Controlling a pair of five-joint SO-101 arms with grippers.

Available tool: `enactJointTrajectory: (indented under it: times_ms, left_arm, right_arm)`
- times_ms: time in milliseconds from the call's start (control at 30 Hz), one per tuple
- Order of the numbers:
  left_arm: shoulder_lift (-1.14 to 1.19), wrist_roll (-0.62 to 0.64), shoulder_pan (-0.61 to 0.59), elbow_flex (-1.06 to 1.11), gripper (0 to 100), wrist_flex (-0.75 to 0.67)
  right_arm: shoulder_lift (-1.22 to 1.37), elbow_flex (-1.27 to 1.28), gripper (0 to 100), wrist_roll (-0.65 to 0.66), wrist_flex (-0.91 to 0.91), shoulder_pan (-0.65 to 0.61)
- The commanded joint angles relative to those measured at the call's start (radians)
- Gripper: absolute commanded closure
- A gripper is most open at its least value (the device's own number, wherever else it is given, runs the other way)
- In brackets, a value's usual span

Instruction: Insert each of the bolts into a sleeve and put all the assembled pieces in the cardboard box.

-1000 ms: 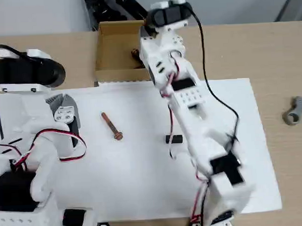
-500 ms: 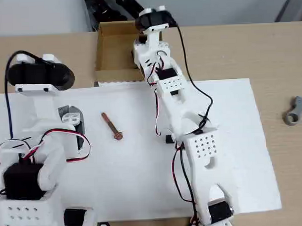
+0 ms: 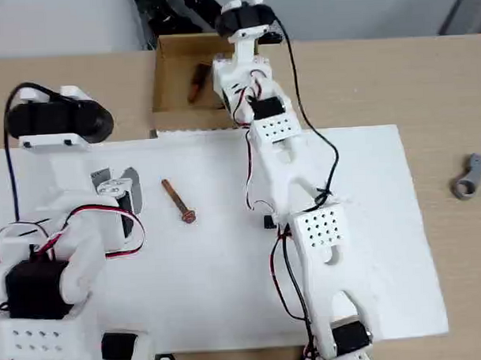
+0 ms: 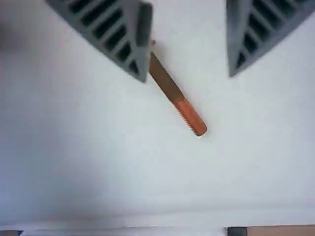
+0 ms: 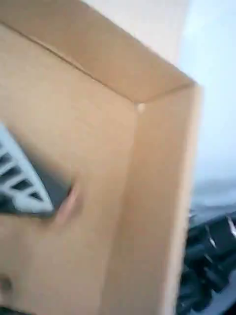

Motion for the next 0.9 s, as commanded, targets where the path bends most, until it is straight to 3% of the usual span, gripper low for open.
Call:
enactJointTrajectory:
  times_ms: [0, 133, 233, 567, 867]
  left_arm:
    - [0.048, 0.012, 0.003, -0.008, 88, -0.009]
    - [0.207, 0.02, 0.003, -0.021, 88, -0.008]
    - [0.359, 0.094, 0.003, -0.09, 88, 0.009]
    - [0.876, 0.269, 0.069, -0.358, 88, 0.155]
    - [1.12, 0.324, 0.069, -0.386, 88, 0.138]
  right_arm:
    - [-0.027, -0.157, 87.2, -0.008, 0.099, 0.025]
    - [-0.027, -0.368, 87.2, -0.008, 0.306, 0.048]
    - [-0.028, -0.54, 87.2, -0.008, 0.519, 0.068]
    - [-0.2, -0.531, 87.2, -0.009, 1.09, 0.191]
    - [-0.229, -0.526, 87.6, -0.006, 1.135, 0.278]
